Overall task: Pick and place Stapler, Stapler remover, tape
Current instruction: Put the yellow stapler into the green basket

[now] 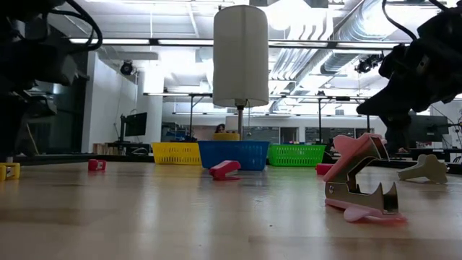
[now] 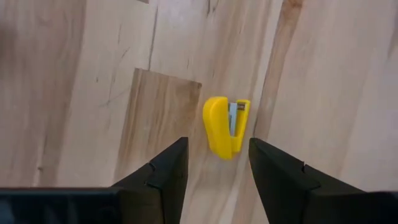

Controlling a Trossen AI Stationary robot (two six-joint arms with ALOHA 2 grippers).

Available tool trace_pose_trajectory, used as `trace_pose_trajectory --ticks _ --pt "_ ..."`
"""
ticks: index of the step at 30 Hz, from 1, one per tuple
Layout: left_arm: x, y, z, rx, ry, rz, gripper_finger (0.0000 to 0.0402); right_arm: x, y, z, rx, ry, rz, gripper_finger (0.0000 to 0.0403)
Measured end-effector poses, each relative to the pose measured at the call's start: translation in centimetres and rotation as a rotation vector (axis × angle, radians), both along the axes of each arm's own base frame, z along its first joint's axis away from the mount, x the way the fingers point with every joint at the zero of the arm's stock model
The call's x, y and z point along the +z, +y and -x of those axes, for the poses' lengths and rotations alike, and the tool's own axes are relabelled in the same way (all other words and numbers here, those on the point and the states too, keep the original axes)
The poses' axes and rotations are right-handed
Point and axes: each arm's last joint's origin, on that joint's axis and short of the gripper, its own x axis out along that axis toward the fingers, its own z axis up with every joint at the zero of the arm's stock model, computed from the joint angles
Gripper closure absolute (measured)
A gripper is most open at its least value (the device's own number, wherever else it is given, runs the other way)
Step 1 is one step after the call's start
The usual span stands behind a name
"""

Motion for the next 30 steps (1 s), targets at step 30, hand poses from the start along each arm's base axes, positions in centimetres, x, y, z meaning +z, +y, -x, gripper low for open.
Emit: trace_pose_trajectory --ticks 30 --pt "-2.7 -1.0 -0.9 0.038 0.177 -0.049 0.0124 -0.1 0.0 0.0 0.025 0.019 0.035 0.0403"
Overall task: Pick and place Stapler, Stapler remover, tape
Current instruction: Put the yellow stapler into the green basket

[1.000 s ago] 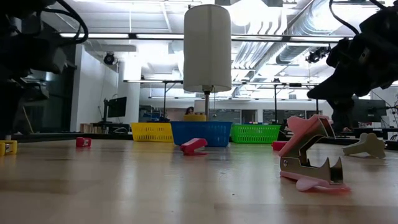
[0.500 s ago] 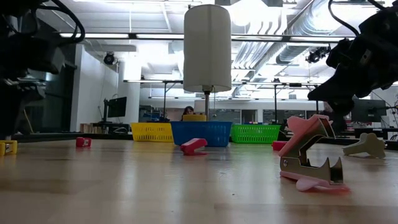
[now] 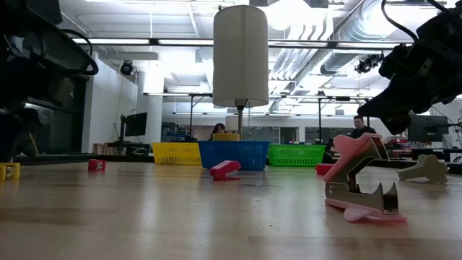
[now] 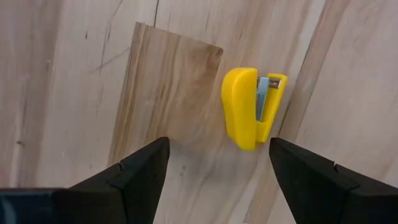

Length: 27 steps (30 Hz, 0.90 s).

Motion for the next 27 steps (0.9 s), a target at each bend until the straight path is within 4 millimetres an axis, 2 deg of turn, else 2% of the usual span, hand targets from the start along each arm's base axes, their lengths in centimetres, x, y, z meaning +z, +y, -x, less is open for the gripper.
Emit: trace_pose_trajectory --ticks 27 --pt "-0.13 0.01 -0.44 0.017 -0.071 -0.051 0.0124 -0.01 0.00 0.00 0.006 0.002 0.017 0.0403"
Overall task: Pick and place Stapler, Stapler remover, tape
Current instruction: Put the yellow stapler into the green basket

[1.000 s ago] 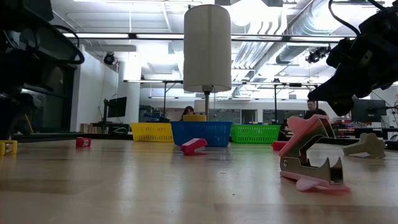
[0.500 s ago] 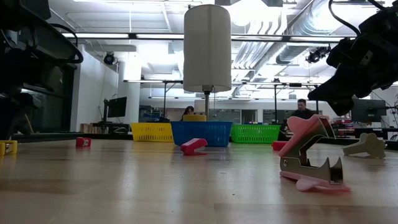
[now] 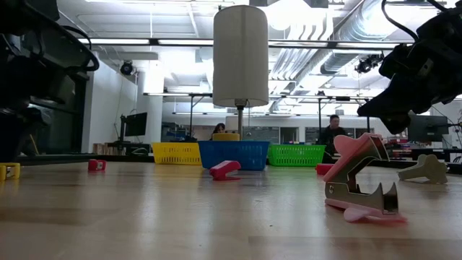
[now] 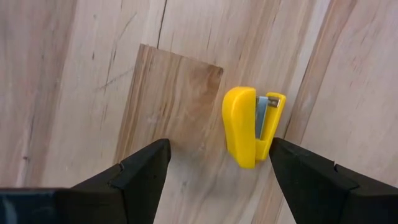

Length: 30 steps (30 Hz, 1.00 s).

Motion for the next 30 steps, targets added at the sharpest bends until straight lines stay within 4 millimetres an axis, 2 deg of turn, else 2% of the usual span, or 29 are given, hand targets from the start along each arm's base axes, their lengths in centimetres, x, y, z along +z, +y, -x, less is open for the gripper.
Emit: trace_pose_trajectory --ticks 9,23,30 --pt "-0.14 -0.04 -0.09 0.003 0.005 -0.004 0.0128 0.00 0.00 0.00 0.005 0.001 0.013 0.0403" --pt "-0.57 -0.05 -0.14 0.016 0.036 -0.010 0.0239 0.00 0.01 0.00 0.007 0.001 0.016 0.0403" --pt "-0.58 -0.06 -0.15 -0.019 0.033 -0.018 0.0263 0.00 0.00 0.00 0.006 0.001 0.015 0.0403"
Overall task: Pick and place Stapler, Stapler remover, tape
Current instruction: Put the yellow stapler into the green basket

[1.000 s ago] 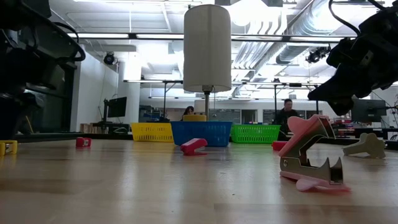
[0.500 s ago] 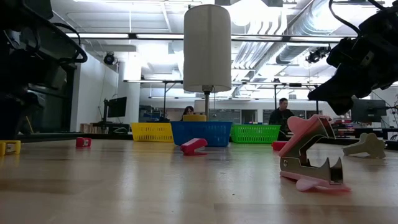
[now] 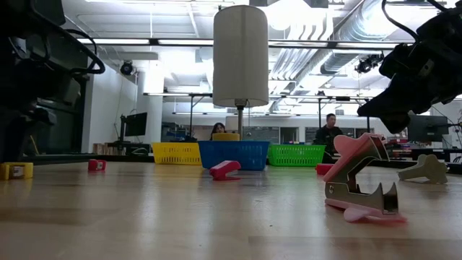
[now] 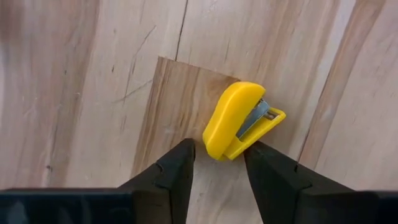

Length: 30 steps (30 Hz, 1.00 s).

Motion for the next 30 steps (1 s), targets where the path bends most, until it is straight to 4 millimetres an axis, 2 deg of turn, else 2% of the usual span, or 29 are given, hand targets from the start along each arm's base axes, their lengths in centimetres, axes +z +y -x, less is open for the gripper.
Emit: trace_pose_trajectory --ticks 13,30 --pt "-0.04 0.10 0.03 -0.223 -0.018 -0.085 0.0263 0.00 0.00 0.00 0.000 0.000 -0.001 0.0403" --pt "-0.01 0.19 -0.09 -0.380 -0.047 -0.166 0.0263 0.00 0.00 0.00 0.000 0.000 0.000 0.0403"
